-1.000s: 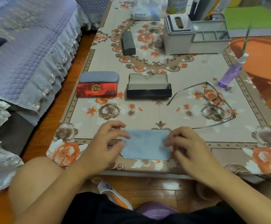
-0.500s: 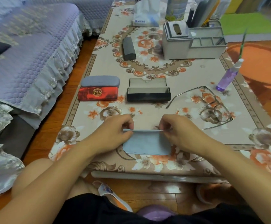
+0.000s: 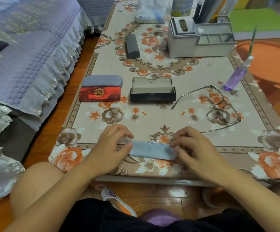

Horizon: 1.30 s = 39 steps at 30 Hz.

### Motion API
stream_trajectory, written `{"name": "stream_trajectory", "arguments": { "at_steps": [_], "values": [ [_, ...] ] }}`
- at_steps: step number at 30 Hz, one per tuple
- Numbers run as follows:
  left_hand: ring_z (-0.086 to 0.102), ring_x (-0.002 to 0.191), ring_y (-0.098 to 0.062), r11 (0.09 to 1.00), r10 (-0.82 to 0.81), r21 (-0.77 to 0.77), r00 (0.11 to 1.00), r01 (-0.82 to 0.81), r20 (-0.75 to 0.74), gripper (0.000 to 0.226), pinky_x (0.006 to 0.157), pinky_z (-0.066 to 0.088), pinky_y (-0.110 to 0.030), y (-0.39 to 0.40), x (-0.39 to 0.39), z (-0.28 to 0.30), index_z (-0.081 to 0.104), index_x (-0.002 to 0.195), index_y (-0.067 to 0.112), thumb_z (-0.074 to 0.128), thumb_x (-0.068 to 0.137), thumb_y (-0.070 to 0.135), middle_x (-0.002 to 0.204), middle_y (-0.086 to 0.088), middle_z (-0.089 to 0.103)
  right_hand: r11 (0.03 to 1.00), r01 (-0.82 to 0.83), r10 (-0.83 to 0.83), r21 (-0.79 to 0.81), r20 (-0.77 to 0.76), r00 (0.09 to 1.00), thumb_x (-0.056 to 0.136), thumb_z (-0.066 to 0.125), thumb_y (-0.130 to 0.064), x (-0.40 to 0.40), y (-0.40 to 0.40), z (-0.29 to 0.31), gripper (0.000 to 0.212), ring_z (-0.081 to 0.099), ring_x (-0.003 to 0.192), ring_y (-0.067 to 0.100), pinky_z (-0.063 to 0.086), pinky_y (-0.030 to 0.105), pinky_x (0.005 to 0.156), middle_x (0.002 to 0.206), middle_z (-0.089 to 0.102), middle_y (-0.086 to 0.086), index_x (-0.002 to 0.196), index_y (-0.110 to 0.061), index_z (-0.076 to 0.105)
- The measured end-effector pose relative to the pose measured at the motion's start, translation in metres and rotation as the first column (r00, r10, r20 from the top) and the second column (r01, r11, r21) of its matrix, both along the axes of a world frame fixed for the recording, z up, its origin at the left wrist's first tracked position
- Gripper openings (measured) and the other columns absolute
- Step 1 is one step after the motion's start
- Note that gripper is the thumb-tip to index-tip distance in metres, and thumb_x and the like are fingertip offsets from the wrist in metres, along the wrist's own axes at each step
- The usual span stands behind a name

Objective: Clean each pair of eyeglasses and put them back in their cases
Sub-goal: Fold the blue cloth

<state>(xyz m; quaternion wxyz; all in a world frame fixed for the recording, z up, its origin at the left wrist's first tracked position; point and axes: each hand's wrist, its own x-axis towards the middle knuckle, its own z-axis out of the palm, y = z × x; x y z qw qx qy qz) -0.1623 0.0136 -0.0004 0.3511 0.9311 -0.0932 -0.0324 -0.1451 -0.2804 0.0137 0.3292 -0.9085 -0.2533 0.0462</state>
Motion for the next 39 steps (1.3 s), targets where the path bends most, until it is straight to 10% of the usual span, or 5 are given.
{"name": "stream_trajectory", "arguments": {
  "at_steps": [9,14,22,31,39],
  "values": [
    [0.033,0.111,-0.009,0.896,-0.207,0.361,0.962,0.259,-0.177,0.013,0.1,0.034,-0.031,-0.015,0.029,0.019,0.055,0.09,0.038,0.065,0.092,0.046,0.111,0.018,0.04,0.92,-0.137,0.106,-0.366,-0.102,0.989,0.093,0.059,-0.027,0.021,0.033,0.014,0.004,0.049,0.096,0.015,0.043,0.027,0.081,0.1,0.056,-0.008,0.097,-0.028,0.06],
    [0.058,0.088,-0.003,0.992,-0.12,-0.045,0.986,0.115,-0.115,0.018,0.078,0.047,-0.018,-0.005,0.05,0.045,0.06,0.09,0.031,0.069,0.09,0.015,0.09,0.012,0.062,0.988,-0.052,0.017,-0.147,-0.234,0.972,0.085,0.065,-0.029,0.05,0.031,0.044,0.011,0.056,0.075,0.008,0.049,0.024,0.065,0.082,0.062,-0.009,0.081,-0.03,0.054],
    [0.055,0.095,-0.011,0.996,-0.04,0.091,0.936,0.008,0.348,0.021,0.091,0.05,-0.04,0.003,0.201,0.071,0.074,0.093,0.023,0.071,0.089,0.003,0.093,0.011,0.064,0.995,0.03,-0.003,-0.095,0.276,0.961,0.084,0.071,0.0,0.222,0.038,0.053,0.023,0.056,0.083,0.021,0.044,0.032,0.072,0.082,0.054,-0.012,0.089,-0.022,0.071],
    [0.051,0.108,-0.011,0.855,-0.35,0.369,0.93,0.365,-0.11,0.024,0.091,0.037,-0.017,0.017,0.213,0.046,0.079,0.106,0.041,0.066,0.098,0.022,0.109,0.014,0.062,0.824,-0.315,0.342,-0.471,-0.031,0.939,0.079,0.063,0.006,0.237,0.033,0.018,0.039,0.057,0.097,0.015,0.052,0.031,0.088,0.097,0.064,-0.01,0.094,-0.028,0.077],
    [0.036,0.119,-0.022,0.709,-0.239,0.578,0.909,0.404,-0.342,0.035,0.117,0.022,-0.051,0.002,0.204,0.051,0.069,0.098,0.05,0.04,0.094,0.032,0.114,0.009,0.057,0.716,-0.265,0.22,-0.646,-0.151,0.964,0.078,0.045,0.004,0.216,0.047,0.045,0.041,0.049,0.101,0.026,0.046,0.041,0.09,0.099,0.068,0.006,0.099,-0.019,0.072]
  ]
}}
